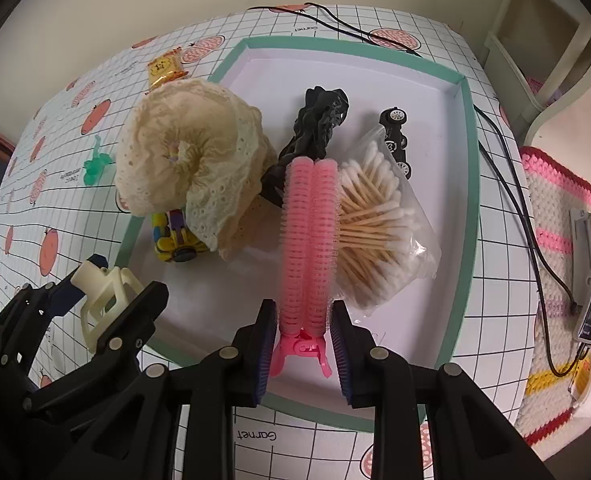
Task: Organize objects
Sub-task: 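Lower the curler into the tray with the right gripper while the left lowers the clip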
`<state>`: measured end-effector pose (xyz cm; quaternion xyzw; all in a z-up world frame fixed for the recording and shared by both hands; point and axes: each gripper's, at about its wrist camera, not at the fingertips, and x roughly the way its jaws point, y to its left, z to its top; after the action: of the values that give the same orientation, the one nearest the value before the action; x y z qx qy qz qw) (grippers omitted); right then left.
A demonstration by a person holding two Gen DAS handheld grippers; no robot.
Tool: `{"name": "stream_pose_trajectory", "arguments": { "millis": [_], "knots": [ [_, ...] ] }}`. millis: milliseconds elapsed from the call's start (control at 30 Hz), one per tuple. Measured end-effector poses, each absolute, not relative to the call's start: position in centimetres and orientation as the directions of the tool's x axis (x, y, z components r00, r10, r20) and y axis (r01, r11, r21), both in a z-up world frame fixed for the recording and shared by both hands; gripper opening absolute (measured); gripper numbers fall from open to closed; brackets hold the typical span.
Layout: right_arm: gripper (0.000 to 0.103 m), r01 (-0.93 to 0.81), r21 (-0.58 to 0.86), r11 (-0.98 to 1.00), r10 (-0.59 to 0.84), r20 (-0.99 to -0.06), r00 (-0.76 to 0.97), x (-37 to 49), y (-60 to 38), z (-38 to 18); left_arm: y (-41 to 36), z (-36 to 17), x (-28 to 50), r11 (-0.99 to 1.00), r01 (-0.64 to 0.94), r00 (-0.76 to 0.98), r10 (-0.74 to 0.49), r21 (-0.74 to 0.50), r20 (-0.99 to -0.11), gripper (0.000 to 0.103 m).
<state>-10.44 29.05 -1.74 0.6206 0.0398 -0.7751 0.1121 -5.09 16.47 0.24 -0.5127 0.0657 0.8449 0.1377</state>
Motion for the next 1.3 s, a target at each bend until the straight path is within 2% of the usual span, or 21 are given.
{"name": "stream_pose_trajectory", "arguments": {
  "millis": [233, 467, 867, 1067, 1133, 1200, 1300],
  "knots": [
    [0.030, 0.233, 0.080, -0.969, -0.133, -0.966, -0.220, -9.8, 28.7, -1.2, 16.2, 0.2, -5.3, -0.955, -0.289, -0.421, 0.183, -0.059, -0.888, 0.059],
    [0.039, 0.230, 0.078, -0.970, -0.134, -0.962, -0.239, -9.8, 28.6, -0.6, 15.6, 0.3, -5.5, -0.958, -0.273, -0.416, 0.203, -0.092, -0.886, 0.060],
    [0.039, 0.217, 0.078, -0.973, -0.141, -0.945, -0.296, -10.0, 27.9, 0.7, 14.8, 1.9, -5.2, -0.951, -0.274, -0.466, 0.262, -0.144, -0.845, 0.061],
    [0.039, 0.208, 0.073, -0.975, -0.136, -0.942, -0.308, -10.0, 28.2, 0.9, 14.0, 2.4, -5.6, -0.960, -0.241, -0.494, 0.251, -0.146, -0.832, 0.062],
    [0.044, 0.209, 0.069, -0.975, -0.133, -0.941, -0.310, -10.0, 28.2, 0.8, 13.6, 2.4, -5.7, -0.963, -0.222, -0.498, 0.244, -0.151, -0.832, 0.067],
    [0.065, 0.209, 0.062, -0.976, -0.127, -0.941, -0.314, -10.0, 28.1, 0.7, 13.2, 2.5, -5.9, -0.969, -0.202, -0.509, 0.225, -0.139, -0.831, 0.068],
    [0.066, 0.207, 0.065, -0.976, -0.130, -0.939, -0.318, -10.0, 28.1, 0.7, 12.7, 2.4, -6.1, -0.976, -0.180, -0.510, 0.197, -0.121, -0.837, 0.068]
  ]
}}
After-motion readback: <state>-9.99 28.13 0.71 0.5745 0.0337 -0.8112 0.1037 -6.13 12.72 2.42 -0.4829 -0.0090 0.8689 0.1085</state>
